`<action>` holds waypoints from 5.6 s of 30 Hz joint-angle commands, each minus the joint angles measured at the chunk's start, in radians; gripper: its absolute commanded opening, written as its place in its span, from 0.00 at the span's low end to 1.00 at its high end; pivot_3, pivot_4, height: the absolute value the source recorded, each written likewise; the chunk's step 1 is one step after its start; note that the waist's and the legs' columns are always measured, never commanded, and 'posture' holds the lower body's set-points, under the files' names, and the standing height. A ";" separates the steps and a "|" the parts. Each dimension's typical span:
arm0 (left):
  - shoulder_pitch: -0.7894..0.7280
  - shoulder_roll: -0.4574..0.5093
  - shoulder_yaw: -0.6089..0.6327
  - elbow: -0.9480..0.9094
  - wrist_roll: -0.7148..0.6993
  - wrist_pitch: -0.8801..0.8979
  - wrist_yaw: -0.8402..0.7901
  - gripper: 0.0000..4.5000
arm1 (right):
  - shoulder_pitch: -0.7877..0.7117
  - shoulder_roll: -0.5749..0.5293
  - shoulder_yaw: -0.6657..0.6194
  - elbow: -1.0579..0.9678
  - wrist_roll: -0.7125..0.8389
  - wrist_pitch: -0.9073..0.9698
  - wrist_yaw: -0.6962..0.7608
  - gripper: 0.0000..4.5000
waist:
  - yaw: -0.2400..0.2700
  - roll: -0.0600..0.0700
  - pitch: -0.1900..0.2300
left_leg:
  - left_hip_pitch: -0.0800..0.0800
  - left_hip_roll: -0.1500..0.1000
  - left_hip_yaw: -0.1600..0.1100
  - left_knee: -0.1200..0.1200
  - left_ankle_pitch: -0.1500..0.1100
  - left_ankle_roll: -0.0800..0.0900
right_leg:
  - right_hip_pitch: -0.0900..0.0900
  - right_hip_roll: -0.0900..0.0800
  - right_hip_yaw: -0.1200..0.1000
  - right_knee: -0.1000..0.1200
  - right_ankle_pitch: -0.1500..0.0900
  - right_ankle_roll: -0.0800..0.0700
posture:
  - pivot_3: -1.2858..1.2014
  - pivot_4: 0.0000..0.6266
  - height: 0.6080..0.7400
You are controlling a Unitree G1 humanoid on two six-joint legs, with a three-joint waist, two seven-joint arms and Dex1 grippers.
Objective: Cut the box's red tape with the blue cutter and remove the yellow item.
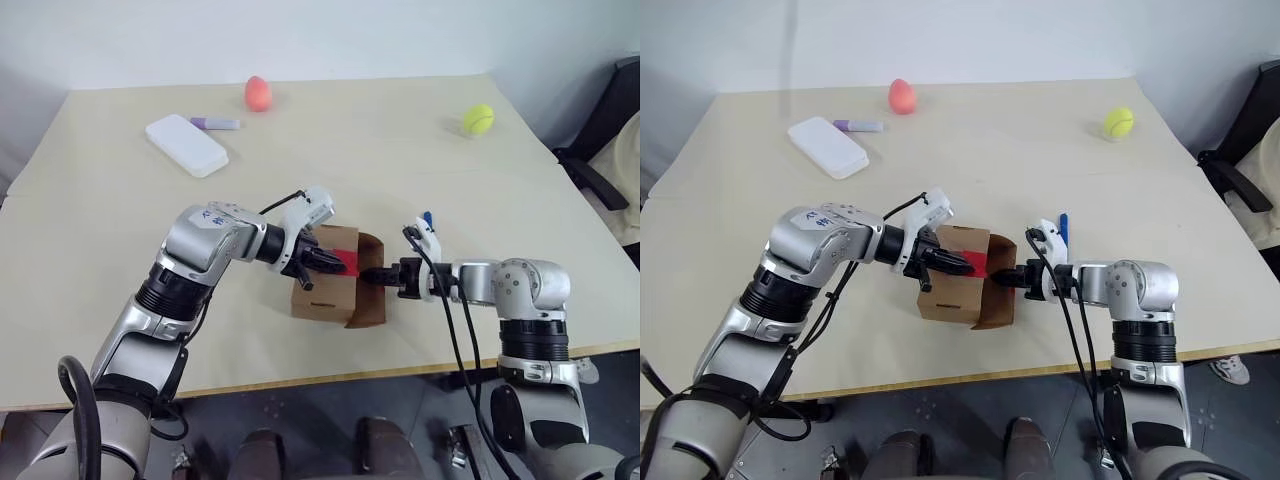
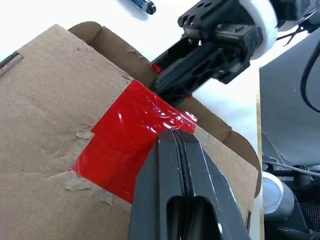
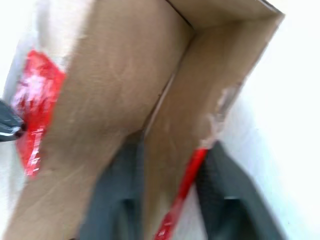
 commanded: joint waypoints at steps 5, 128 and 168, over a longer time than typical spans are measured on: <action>0.015 0.007 -0.003 0.035 0.015 -0.027 0.010 0.00 | -0.013 0.021 -0.054 -0.075 0.033 0.165 -0.075 0.00 | 0.005 0.002 0.001 | -0.001 0.000 0.000 0.000 0.000 0.000 | 0.000 0.000 0.000 -0.001 0.000 0.000 | 0.52 0.24 1.00; -0.056 0.062 -0.039 0.229 0.321 -0.323 -0.178 0.70 | -0.089 -0.658 0.254 -0.297 0.383 -0.211 -0.367 0.59 | 0.053 0.007 0.007 | -0.037 0.002 0.003 0.017 -0.004 0.007 | -0.025 -0.001 -0.009 -0.007 0.005 0.004 | 0.52 0.24 1.00; -0.355 -0.168 -0.226 0.695 0.541 -0.858 -0.258 0.87 | 0.700 -0.568 -0.465 -0.855 0.191 -0.630 0.090 1.00 | 0.077 0.007 0.007 | -0.031 0.001 0.004 0.020 -0.004 0.007 | -0.019 -0.001 -0.008 -0.007 0.006 0.003 | 0.52 0.24 1.00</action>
